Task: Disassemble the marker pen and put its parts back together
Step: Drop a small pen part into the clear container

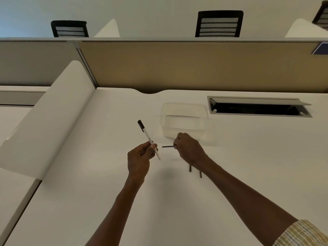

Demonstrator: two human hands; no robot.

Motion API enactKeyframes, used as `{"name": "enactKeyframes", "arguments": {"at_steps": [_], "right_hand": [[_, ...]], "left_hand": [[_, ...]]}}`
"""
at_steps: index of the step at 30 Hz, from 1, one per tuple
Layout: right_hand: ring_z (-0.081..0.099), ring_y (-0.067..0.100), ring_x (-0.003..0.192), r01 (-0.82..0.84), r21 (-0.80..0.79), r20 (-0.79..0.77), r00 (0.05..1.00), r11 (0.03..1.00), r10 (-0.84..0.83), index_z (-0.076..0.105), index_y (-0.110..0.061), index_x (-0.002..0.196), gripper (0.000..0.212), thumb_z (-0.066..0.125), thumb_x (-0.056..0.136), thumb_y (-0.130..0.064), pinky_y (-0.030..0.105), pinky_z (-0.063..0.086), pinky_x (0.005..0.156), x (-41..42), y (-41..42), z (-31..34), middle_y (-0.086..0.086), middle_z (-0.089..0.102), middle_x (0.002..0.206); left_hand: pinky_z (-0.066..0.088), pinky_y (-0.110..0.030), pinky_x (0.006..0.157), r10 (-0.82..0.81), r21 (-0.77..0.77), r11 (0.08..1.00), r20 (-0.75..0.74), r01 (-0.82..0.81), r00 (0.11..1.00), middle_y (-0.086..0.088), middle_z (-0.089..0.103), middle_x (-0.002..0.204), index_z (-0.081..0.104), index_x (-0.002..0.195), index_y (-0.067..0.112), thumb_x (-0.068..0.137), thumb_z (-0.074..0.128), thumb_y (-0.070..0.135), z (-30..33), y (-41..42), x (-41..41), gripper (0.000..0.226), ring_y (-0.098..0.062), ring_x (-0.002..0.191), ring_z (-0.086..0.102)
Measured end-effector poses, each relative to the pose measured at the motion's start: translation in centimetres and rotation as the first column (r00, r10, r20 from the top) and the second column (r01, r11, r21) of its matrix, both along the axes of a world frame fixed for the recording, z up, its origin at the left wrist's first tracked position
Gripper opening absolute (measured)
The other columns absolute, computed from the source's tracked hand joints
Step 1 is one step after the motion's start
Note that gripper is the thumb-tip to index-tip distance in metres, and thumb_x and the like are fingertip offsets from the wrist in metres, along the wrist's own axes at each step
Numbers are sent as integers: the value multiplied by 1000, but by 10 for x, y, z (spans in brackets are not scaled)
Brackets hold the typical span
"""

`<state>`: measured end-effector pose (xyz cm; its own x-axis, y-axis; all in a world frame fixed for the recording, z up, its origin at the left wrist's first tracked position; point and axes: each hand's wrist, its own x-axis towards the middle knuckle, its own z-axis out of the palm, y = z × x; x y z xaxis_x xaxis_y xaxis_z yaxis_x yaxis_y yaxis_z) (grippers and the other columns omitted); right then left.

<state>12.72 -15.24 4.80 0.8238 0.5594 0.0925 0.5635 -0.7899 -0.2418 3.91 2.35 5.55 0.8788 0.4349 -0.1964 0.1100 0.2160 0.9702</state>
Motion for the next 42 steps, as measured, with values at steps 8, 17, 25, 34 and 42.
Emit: {"name": "enactKeyframes", "arguments": {"at_steps": [8,17,25,34,42], "right_hand": [[57,22,90,84,178,154,982,981,-112,69,-11,89,10,62,89,-18,38,54,65,23,-16,61,4,60,93],[61,27,88,216,68,78,972,974,-221,75,-13,88,16,59,89,-17,30,43,66,94,-14,69,8,62,91],[64,29,86,212,-109,5,977,971,-213,72,-12,89,21,52,84,-7,34,52,70,134,-4,26,9,68,95],[66,33,82,211,-199,-61,972,957,-227,70,-9,92,20,54,82,-2,31,48,64,160,6,-3,12,68,93],[64,36,87,183,-226,-92,974,957,-208,63,-5,94,13,54,86,-2,33,43,67,164,8,-11,15,64,98]], "left_hand": [[59,-26,78,-29,-13,999,12,29,1000,-8,78,86,76,100,11,85,74,14,6,-11,3,15,-20,87,74],[59,-26,78,-29,-23,999,6,29,1000,-8,78,86,76,101,8,86,72,13,11,-14,16,16,-20,87,74],[59,-25,76,-3,-13,1000,-22,3,1000,-6,78,86,78,95,17,86,72,12,4,-12,22,12,-20,87,75],[59,-24,74,20,-11,1000,-61,-21,998,-7,78,85,80,86,26,86,71,11,0,-9,22,17,-20,85,74],[60,-27,75,44,-6,999,-92,-45,995,-8,78,85,79,85,26,86,72,9,-2,-5,16,18,-22,86,74]]}}
